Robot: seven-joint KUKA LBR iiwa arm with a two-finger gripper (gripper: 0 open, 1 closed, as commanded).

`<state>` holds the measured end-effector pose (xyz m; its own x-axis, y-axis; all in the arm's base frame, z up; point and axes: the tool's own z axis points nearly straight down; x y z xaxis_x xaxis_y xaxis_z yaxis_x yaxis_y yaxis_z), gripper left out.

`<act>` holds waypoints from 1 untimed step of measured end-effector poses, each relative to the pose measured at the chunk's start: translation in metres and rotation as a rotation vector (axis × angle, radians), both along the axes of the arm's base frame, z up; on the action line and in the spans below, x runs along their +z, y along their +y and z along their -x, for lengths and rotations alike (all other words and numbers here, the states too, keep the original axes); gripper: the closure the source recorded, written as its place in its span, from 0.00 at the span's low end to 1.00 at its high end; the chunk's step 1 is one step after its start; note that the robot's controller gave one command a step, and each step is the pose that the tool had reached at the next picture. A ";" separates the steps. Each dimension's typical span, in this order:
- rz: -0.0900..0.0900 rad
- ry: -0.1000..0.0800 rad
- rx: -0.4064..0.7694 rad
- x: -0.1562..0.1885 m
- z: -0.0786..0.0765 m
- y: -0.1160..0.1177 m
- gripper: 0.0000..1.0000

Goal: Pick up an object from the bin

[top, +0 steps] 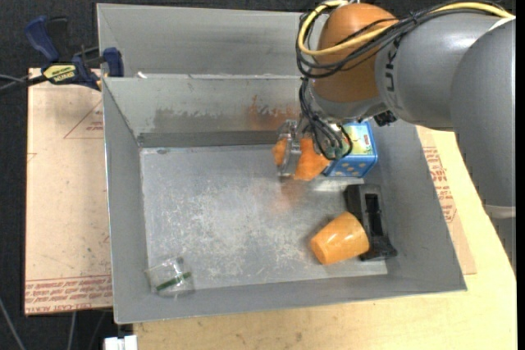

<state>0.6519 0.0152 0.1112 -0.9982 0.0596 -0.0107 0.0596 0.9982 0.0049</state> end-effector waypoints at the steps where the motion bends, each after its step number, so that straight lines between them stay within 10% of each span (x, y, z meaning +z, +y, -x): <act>1: 0.000 0.008 0.000 0.007 0.002 0.000 1.00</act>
Offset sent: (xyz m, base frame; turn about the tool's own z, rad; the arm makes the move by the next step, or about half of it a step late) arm 0.0000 -0.0002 0.0409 0.0000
